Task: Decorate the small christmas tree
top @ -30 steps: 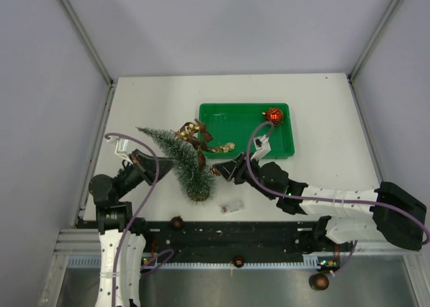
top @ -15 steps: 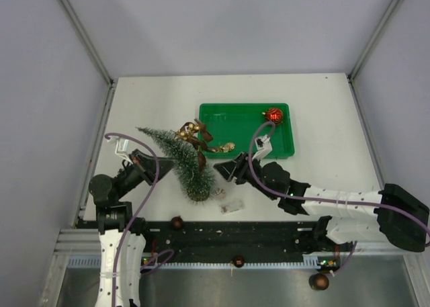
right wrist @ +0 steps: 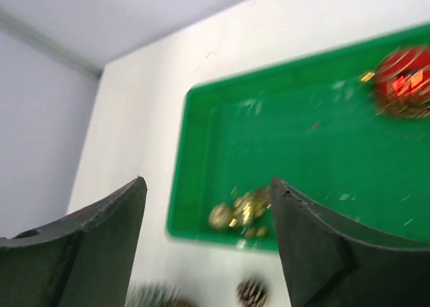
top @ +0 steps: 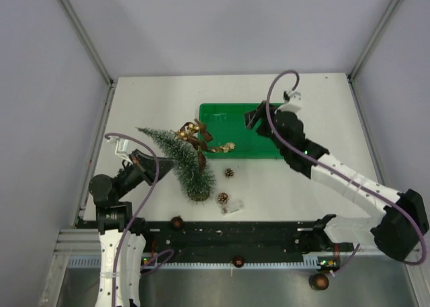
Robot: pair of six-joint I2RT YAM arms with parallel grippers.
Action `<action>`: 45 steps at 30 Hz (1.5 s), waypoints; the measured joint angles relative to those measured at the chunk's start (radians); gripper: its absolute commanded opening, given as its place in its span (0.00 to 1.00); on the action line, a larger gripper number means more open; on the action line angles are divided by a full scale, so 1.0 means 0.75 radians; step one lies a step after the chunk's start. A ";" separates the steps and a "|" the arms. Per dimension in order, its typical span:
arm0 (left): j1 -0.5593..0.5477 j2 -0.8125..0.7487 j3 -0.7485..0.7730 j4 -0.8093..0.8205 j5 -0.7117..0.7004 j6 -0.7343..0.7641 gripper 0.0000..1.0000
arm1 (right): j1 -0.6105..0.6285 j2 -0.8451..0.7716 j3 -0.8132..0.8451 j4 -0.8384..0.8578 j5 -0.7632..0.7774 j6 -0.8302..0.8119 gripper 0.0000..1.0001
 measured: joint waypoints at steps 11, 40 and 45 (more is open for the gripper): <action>0.000 -0.003 0.005 -0.012 0.001 0.016 0.00 | -0.419 0.777 0.621 -0.403 0.100 -0.181 0.99; 0.000 -0.019 0.038 -0.067 0.036 0.098 0.00 | -0.504 1.299 0.977 -0.747 0.273 -0.150 0.80; 0.000 -0.019 0.038 -0.062 0.035 0.098 0.00 | -0.504 1.278 0.953 -0.720 0.228 -0.134 0.64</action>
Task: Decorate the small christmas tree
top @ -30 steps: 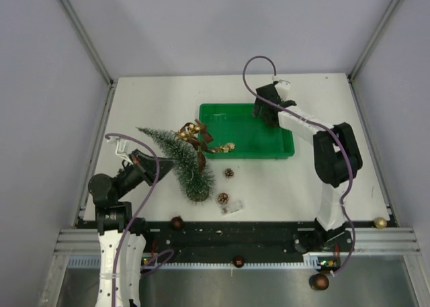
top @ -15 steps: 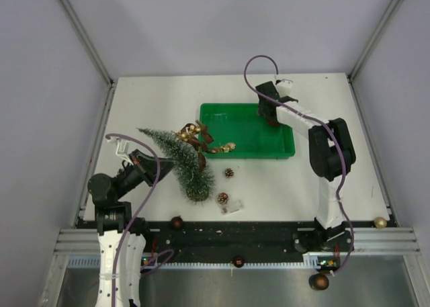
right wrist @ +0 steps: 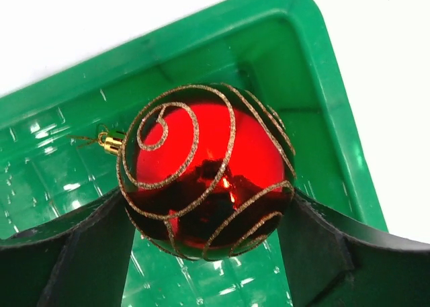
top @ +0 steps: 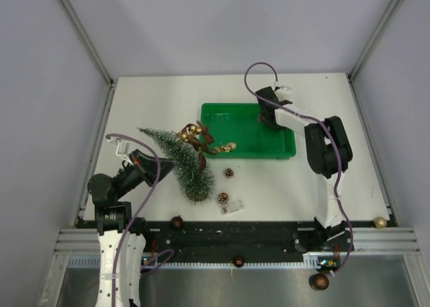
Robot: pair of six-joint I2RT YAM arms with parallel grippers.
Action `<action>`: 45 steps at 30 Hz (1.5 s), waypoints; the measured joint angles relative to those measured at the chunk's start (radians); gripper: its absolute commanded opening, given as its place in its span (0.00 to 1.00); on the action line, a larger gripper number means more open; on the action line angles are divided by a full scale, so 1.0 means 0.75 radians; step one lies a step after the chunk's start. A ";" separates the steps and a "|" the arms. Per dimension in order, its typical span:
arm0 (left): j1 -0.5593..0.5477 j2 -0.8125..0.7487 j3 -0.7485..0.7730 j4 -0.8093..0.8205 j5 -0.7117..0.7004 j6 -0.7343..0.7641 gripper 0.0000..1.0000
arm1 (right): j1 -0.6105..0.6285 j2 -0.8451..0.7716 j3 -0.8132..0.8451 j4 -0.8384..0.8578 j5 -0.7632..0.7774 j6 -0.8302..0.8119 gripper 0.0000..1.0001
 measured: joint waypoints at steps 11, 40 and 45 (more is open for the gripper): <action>0.000 -0.007 0.000 0.008 0.001 0.001 0.00 | 0.002 -0.345 -0.226 0.166 -0.157 -0.116 0.49; -0.004 -0.012 -0.003 0.084 0.016 -0.031 0.00 | 0.669 -1.023 0.212 0.150 -0.711 -0.946 0.51; -0.038 0.022 -0.003 0.154 0.017 -0.035 0.00 | 0.822 -0.842 0.456 0.036 -0.596 -1.036 0.50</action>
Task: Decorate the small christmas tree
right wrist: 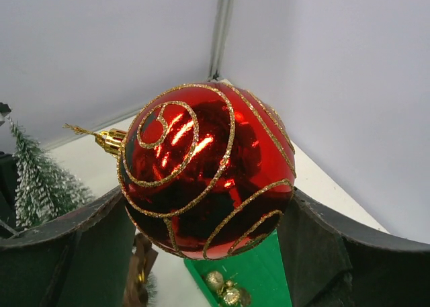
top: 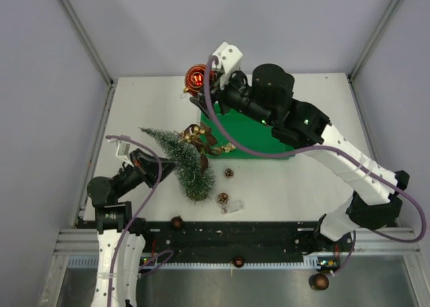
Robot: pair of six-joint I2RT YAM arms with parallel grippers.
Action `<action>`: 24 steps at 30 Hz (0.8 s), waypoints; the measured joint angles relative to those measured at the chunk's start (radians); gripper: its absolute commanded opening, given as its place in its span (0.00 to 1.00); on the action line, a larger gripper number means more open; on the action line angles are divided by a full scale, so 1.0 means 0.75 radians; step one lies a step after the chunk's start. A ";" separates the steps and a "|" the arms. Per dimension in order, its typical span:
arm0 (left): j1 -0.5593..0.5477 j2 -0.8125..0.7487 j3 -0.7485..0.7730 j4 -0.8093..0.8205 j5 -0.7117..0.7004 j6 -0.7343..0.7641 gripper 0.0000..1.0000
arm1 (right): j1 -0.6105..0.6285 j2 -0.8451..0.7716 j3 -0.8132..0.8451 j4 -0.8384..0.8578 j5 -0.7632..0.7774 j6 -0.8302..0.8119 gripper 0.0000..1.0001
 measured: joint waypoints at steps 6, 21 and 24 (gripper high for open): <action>-0.073 0.045 0.001 0.052 0.024 0.053 0.00 | 0.061 0.237 0.288 -0.137 0.030 -0.091 0.50; -0.173 0.230 0.067 0.077 0.273 0.274 0.00 | 0.061 0.333 0.312 -0.106 -0.185 -0.246 0.46; -0.192 0.258 0.088 0.077 0.310 0.294 0.00 | 0.061 0.333 0.267 -0.064 -0.240 -0.294 0.42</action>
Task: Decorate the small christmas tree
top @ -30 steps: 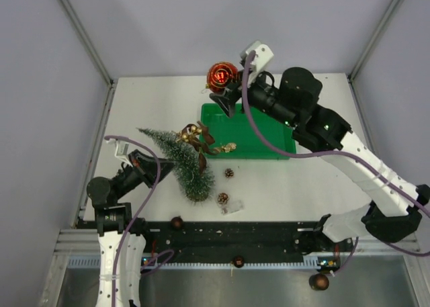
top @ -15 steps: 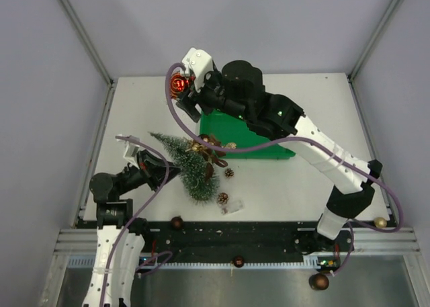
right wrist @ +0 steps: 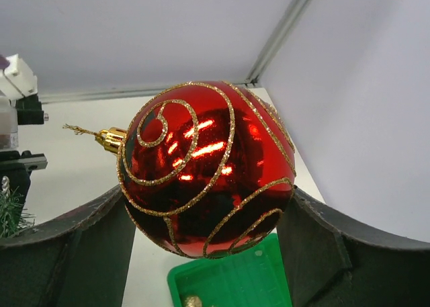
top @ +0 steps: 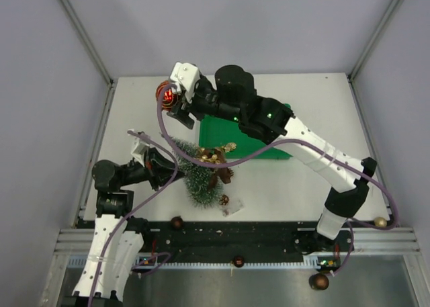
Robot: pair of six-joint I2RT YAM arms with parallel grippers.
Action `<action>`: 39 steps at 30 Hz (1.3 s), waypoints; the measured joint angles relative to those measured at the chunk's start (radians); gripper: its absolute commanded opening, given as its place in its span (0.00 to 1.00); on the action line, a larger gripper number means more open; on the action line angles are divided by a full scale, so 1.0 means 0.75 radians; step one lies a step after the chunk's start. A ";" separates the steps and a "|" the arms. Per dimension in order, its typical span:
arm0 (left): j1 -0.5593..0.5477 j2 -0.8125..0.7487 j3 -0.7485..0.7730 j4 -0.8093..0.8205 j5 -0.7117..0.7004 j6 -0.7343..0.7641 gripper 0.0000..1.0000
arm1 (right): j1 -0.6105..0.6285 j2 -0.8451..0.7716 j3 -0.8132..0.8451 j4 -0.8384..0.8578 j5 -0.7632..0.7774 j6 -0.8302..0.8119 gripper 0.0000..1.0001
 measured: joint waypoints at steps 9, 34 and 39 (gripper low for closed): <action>-0.028 0.054 0.027 -0.001 0.060 0.018 0.00 | 0.000 -0.050 -0.330 0.171 -0.129 -0.131 0.41; -0.034 0.050 0.027 -0.016 0.068 0.038 0.00 | 0.001 -0.190 -0.398 0.340 -0.170 -0.177 0.40; -0.034 0.050 0.027 -0.019 0.068 0.038 0.00 | 0.008 -0.190 -0.398 0.329 -0.173 -0.204 0.39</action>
